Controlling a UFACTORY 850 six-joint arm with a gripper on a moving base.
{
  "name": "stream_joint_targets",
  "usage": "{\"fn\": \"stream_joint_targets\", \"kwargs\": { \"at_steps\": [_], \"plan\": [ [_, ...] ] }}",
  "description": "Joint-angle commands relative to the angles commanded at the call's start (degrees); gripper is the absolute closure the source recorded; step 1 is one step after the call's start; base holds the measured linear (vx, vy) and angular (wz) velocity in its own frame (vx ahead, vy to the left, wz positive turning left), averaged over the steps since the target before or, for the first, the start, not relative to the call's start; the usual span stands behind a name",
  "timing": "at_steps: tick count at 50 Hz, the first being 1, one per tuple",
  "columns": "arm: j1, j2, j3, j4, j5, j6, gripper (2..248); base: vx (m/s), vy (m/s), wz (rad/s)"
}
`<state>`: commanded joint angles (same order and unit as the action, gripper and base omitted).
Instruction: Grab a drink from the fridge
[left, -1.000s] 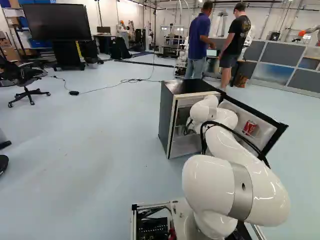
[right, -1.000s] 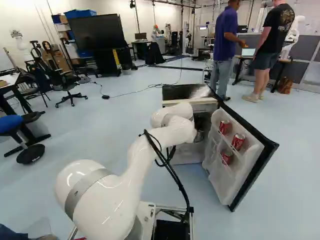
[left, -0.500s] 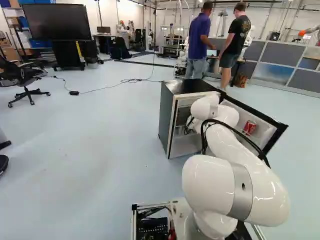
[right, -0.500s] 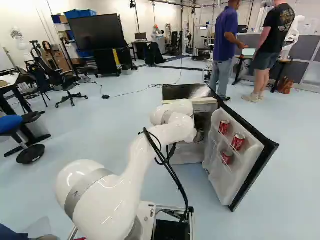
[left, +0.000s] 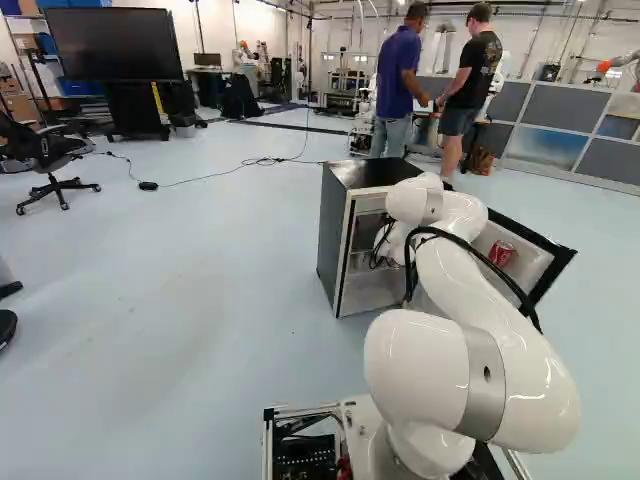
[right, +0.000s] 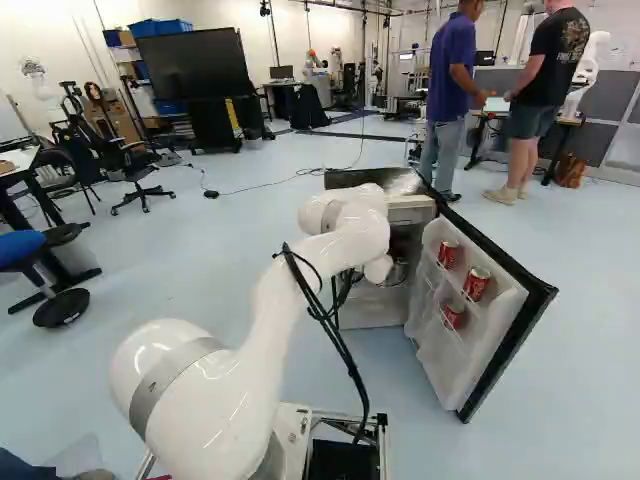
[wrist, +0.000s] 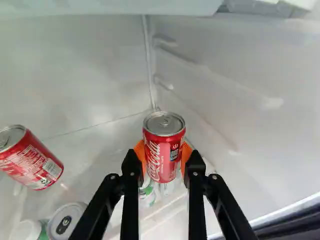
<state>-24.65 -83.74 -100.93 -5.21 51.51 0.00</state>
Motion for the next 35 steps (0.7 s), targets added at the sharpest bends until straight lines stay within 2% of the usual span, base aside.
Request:
{"fn": "stream_joint_targets", "kwargs": {
  "at_steps": [12, 35],
  "plan": [
    [0.08, 4.72, 7.11, 0.0, 0.0, 0.0, 159, 0.0, 0.0, 0.0],
    [0.82, 10.91, 17.8, 0.0, 0.0, 0.0, 159, 0.0, 0.0, 0.0]
  ]
}}
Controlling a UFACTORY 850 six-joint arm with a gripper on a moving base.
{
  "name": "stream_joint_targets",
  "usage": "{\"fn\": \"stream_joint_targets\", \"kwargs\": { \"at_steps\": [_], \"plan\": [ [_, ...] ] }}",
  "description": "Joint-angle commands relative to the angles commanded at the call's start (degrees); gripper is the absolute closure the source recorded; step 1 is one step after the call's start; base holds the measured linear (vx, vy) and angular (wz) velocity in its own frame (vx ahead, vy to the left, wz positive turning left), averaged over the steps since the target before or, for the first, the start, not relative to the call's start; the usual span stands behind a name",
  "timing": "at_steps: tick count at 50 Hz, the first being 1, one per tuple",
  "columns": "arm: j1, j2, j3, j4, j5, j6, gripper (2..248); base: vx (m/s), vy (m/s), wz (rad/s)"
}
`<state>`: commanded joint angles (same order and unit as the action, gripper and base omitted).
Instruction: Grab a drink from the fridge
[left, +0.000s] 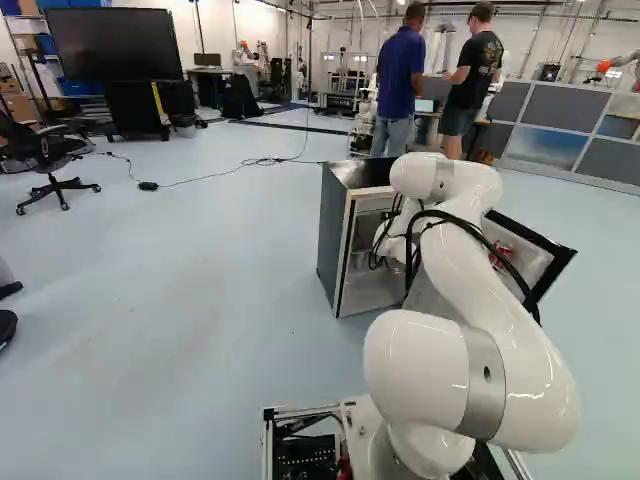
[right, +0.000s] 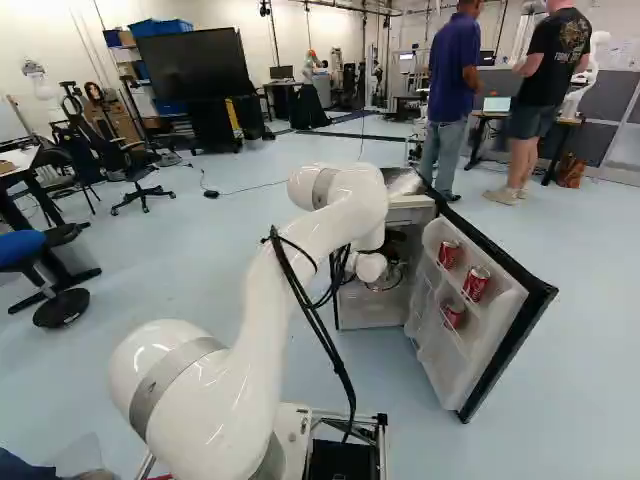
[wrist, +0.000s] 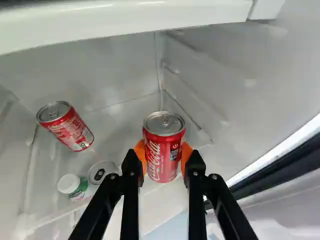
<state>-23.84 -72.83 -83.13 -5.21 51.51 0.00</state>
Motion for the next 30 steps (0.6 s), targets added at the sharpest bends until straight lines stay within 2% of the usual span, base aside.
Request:
{"fn": "stream_joint_targets", "kwargs": {
  "at_steps": [13, 30],
  "plan": [
    [0.6, 3.18, 5.44, 0.0, 0.0, 0.0, 159, 0.0, 0.0, 0.0],
    [1.46, 9.46, 13.74, 0.0, 0.0, 0.0, 159, 0.0, 0.0, 0.0]
  ]
}}
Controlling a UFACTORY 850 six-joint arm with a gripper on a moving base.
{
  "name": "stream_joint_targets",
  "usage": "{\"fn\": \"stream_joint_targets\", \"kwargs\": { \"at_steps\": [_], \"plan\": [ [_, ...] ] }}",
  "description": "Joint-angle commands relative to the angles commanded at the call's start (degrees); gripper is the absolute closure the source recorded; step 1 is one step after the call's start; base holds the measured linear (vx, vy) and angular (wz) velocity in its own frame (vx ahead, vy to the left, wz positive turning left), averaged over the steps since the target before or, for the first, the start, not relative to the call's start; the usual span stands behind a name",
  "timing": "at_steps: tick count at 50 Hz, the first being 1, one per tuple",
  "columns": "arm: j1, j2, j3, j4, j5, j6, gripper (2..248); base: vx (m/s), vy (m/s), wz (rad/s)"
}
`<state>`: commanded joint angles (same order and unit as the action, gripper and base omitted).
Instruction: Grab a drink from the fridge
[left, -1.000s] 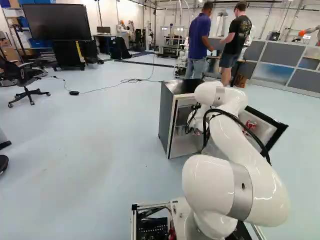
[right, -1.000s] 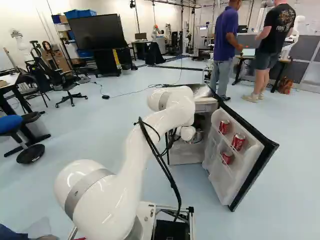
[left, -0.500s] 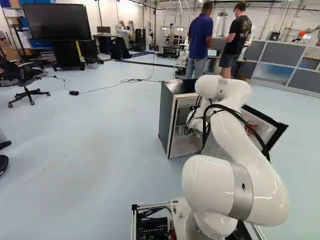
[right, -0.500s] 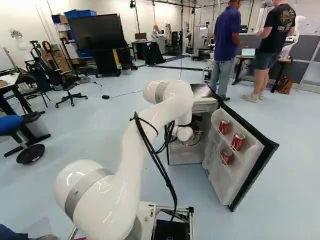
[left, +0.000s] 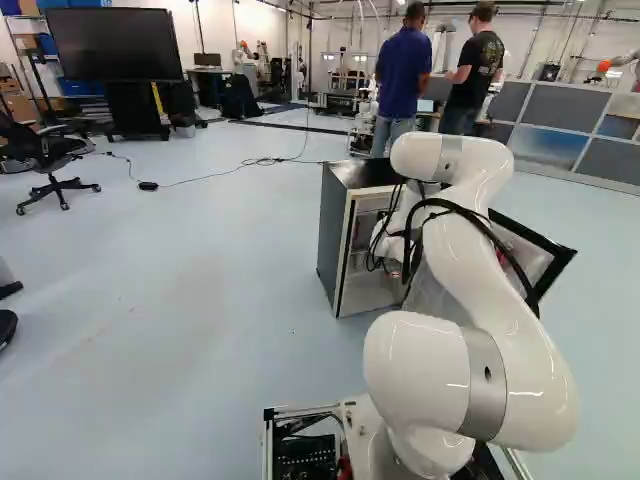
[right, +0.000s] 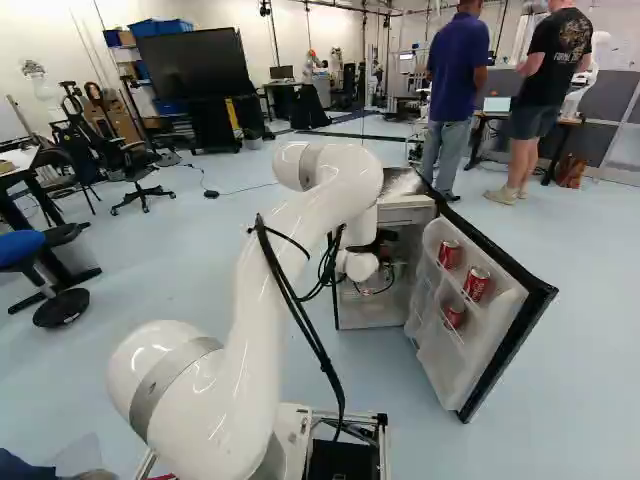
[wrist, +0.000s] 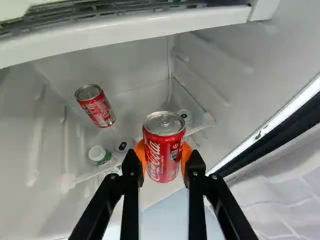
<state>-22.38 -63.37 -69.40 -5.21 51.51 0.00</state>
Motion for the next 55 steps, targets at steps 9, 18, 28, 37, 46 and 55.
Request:
{"fn": "stream_joint_targets", "kwargs": {
  "at_steps": [9, 18, 28, 37, 46, 55],
  "plan": [
    [0.48, 3.42, 4.28, 0.0, 0.0, 0.0, 159, 0.0, 0.0, 0.0],
    [0.98, 6.82, 8.46, 0.0, 0.0, 0.0, 159, 0.0, 0.0, 0.0],
    [1.51, 10.59, 13.01, 0.0, 0.0, 0.0, 159, 0.0, 0.0, 0.0],
    [1.91, 13.99, 17.0, 0.0, 0.0, 0.0, 159, 0.0, 0.0, 0.0],
    [2.32, 17.4, 20.89, 0.0, 0.0, 0.0, 159, 0.0, 0.0, 0.0],
    [2.76, 20.84, 24.7, 0.0, 0.35, 0.0, 159, 0.0, 0.0, 0.0]
  ]
}}
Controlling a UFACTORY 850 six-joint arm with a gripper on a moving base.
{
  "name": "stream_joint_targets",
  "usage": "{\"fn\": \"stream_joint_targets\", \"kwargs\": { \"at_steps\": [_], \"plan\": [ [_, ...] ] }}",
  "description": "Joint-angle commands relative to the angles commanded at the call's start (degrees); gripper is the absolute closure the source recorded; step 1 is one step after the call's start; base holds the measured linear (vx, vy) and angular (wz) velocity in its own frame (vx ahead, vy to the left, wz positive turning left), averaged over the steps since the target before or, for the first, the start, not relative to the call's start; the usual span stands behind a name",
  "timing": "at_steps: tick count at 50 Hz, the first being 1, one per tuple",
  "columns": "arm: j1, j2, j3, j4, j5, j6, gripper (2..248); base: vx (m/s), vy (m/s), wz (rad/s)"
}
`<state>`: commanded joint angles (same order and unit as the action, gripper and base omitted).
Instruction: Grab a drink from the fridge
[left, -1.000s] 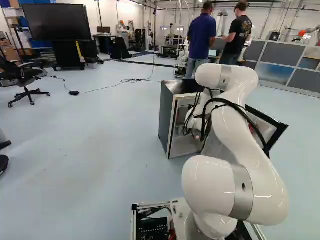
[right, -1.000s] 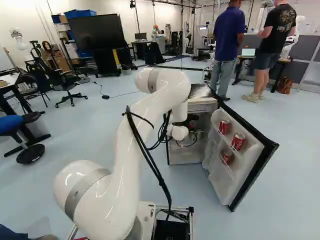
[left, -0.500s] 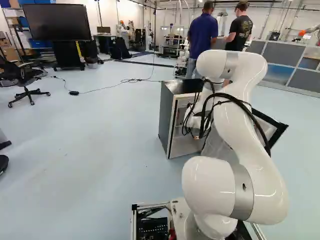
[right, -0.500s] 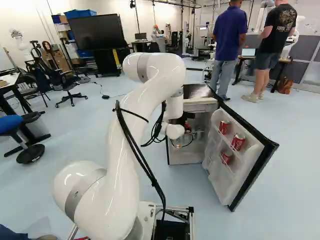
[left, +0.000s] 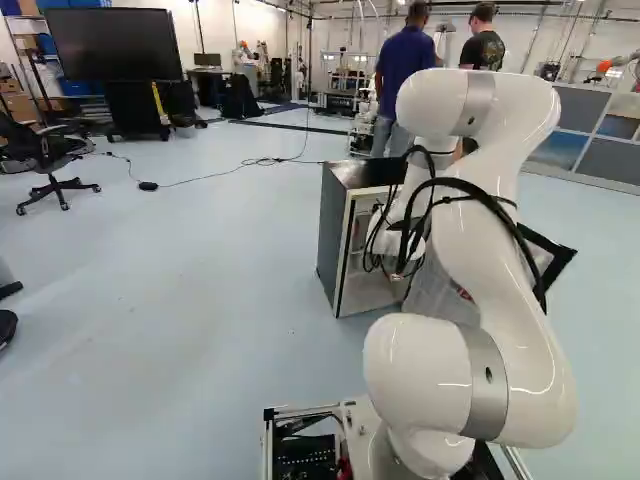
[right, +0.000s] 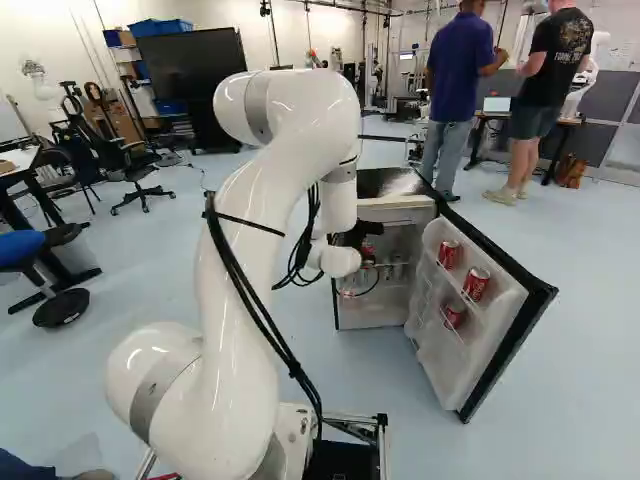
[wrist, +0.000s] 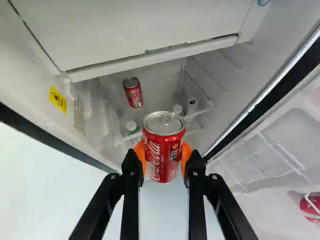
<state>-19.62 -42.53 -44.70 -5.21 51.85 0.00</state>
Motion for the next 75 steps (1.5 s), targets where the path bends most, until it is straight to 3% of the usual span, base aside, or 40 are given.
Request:
{"fn": "stream_joint_targets", "kwargs": {
  "at_steps": [52, 75],
  "plan": [
    [1.73, 21.05, 20.78, 0.0, 10.87, 0.0, 159, 0.0, 0.0, 0.0],
    [1.73, 26.4, 23.28, 0.0, 13.35, 0.0, 159, 0.0, 0.0, 0.0]
  ]
}}
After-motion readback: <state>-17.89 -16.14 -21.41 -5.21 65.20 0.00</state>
